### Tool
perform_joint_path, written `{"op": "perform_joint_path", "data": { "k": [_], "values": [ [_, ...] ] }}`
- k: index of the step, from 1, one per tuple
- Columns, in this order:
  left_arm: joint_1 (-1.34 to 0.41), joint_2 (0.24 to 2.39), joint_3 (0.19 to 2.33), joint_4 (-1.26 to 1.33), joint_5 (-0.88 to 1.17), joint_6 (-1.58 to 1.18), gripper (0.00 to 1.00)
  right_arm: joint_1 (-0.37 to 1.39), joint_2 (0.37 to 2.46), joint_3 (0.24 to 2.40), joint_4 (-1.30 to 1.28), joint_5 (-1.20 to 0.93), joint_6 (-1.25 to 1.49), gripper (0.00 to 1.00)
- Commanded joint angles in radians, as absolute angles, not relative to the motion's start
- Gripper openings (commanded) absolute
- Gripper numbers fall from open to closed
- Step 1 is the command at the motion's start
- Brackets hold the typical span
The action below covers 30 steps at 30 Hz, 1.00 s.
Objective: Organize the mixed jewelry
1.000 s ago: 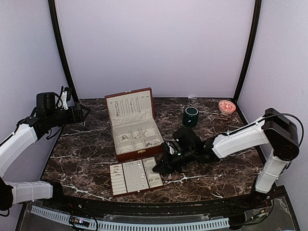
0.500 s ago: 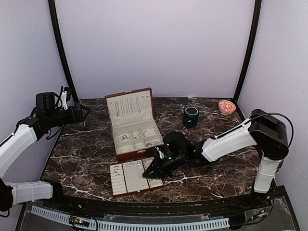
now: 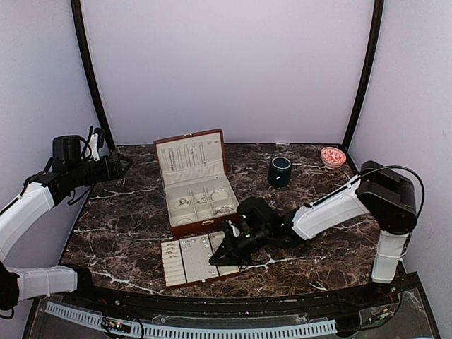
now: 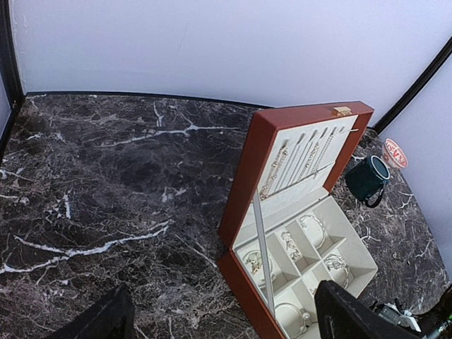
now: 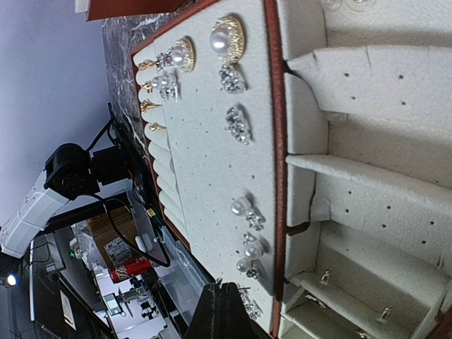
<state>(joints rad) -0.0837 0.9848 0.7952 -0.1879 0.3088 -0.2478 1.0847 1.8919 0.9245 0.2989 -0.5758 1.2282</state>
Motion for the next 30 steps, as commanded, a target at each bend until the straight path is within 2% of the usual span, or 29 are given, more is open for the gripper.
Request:
{"op": "perform_joint_path", "data": {
  "k": [1, 30],
  "values": [
    [-0.090, 0.973, 0.778, -0.168, 0.318, -0.246, 0.91, 1.095, 1.909, 0.918, 0.331, -0.588, 1.211, 0.00],
    [-0.090, 0.976, 0.778, -0.167, 0.319, -0.245, 0.91, 1.108, 1.917, 0.895, 0.336, -0.585, 1.236, 0.00]
  ]
}}
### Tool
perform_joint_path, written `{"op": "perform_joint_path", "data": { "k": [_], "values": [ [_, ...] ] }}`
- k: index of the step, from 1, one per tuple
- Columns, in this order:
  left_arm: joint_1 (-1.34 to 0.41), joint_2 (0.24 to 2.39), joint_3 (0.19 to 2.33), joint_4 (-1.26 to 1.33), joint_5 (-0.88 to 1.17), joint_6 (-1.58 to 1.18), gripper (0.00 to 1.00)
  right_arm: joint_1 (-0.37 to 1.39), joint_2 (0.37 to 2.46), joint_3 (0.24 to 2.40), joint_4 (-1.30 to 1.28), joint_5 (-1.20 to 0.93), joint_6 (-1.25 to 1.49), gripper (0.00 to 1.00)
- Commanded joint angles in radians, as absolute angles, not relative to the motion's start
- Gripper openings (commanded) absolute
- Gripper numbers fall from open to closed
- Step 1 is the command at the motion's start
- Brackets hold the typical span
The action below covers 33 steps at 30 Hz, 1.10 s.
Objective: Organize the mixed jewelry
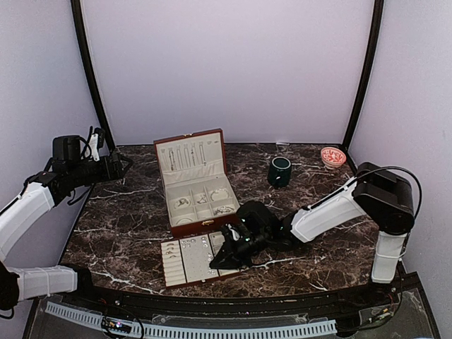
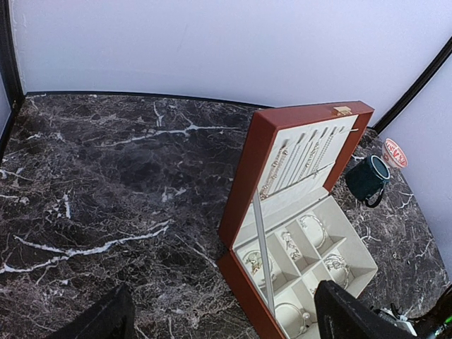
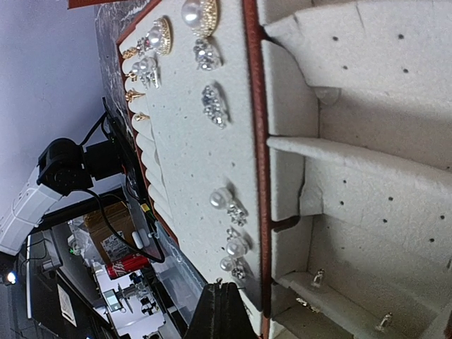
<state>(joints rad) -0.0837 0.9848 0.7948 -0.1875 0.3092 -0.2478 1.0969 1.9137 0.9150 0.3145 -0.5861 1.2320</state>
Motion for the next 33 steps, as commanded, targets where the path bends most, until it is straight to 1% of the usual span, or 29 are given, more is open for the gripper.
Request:
{"op": "perform_joint_path", "data": {
  "k": [1, 13, 24, 33],
  "values": [
    [-0.090, 0.976, 0.778, -0.168, 0.319, -0.246, 0.91, 1.109, 1.916, 0.893, 0.336, -0.584, 1.237, 0.00],
    [-0.090, 0.974, 0.778, -0.167, 0.319, -0.246, 0.91, 1.109, 1.918, 0.878, 0.349, -0.572, 1.244, 0.00],
    [-0.089, 0.973, 0.778, -0.168, 0.320, -0.246, 0.91, 1.106, 1.869, 0.884, 0.253, -0.514, 1.215, 0.00],
    [-0.090, 0.970, 0.777, -0.168, 0.319, -0.247, 0.91, 1.104, 1.830, 0.890, 0.198, -0.482, 1.197, 0.14]
  ]
}}
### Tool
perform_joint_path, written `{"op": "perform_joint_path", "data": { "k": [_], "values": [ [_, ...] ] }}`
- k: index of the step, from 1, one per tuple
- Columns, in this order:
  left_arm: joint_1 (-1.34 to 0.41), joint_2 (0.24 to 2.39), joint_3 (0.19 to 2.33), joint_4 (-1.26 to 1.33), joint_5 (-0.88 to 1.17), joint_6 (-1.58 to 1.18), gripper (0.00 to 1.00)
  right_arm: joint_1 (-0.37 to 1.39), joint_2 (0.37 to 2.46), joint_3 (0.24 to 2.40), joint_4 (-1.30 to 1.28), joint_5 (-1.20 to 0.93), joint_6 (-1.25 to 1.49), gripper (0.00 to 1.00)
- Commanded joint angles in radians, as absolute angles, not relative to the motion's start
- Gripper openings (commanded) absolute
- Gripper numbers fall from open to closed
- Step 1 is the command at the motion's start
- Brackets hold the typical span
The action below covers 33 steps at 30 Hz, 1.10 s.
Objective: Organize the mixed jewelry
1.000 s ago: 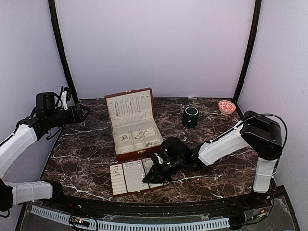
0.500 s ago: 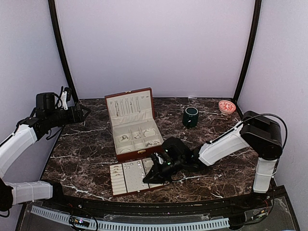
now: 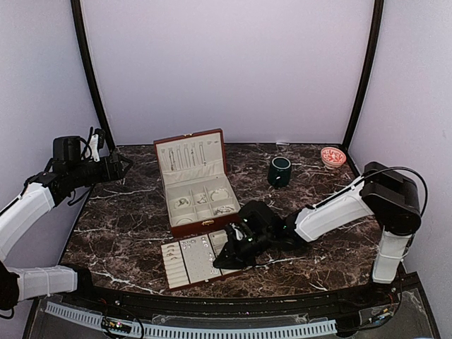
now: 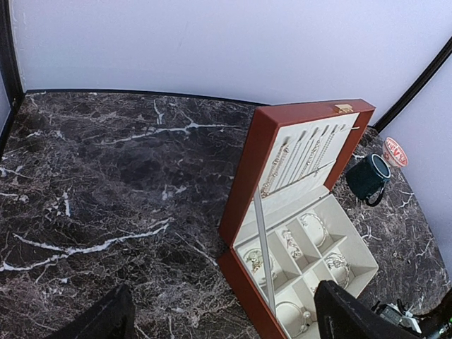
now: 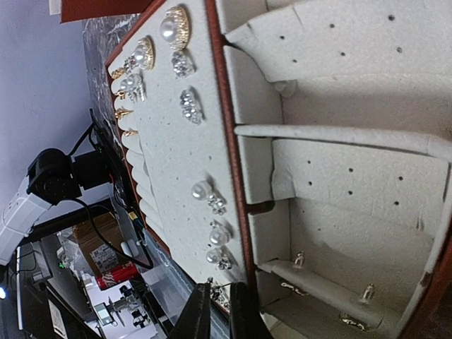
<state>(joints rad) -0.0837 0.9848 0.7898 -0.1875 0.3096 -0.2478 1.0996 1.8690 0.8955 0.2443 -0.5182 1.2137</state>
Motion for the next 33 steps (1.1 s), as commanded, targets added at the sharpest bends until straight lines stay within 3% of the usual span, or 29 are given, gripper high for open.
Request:
{"op": "perform_joint_path", "data": {
  "k": [1, 16, 25, 33],
  "values": [
    [-0.090, 0.970, 0.777, -0.167, 0.319, -0.245, 0.91, 1.104, 1.826, 0.893, 0.189, -0.478, 1.193, 0.14],
    [-0.090, 0.966, 0.777, -0.167, 0.317, -0.244, 0.91, 1.112, 1.789, 0.999, 0.028, -0.409, 1.063, 0.28],
    [-0.090, 0.968, 0.778, -0.167, 0.318, -0.244, 0.91, 1.136, 1.822, 1.086, -0.062, -0.407, 0.978, 0.08],
    [-0.090, 0.968, 0.778, -0.165, 0.324, -0.246, 0.91, 1.147, 1.840, 1.090, -0.048, -0.437, 0.978, 0.05]
  ]
}}
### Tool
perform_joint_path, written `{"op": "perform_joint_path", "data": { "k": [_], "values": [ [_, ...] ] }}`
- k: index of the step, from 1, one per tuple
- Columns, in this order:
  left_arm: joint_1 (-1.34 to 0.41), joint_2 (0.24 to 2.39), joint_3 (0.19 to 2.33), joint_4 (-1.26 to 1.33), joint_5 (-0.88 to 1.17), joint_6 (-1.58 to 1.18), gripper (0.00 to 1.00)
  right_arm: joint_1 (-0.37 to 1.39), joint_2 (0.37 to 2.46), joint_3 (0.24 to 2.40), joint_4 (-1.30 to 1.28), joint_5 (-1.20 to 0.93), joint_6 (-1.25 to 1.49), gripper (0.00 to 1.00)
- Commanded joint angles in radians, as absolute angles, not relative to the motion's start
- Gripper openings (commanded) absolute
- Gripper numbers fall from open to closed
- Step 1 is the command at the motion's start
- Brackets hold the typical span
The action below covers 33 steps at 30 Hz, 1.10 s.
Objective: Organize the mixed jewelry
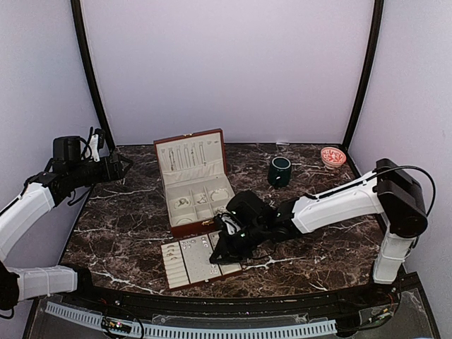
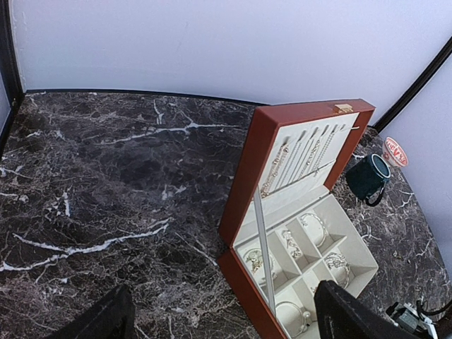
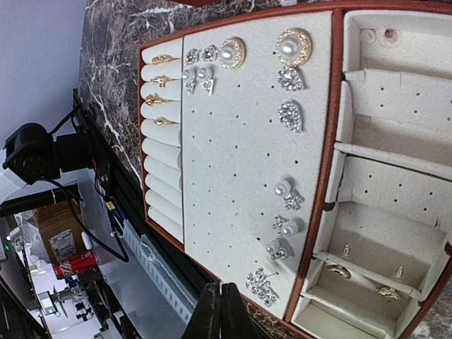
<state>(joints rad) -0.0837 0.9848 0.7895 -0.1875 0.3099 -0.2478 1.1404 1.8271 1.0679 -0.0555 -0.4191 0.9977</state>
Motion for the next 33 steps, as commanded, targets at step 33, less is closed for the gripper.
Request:
{"op": "perform_joint_path", "data": {
  "k": [33],
  "values": [
    [-0.090, 0.969, 0.776, -0.163, 0.327, -0.245, 0.91, 1.144, 1.863, 1.062, -0.060, -0.402, 1.012, 0.06]
  ]
}}
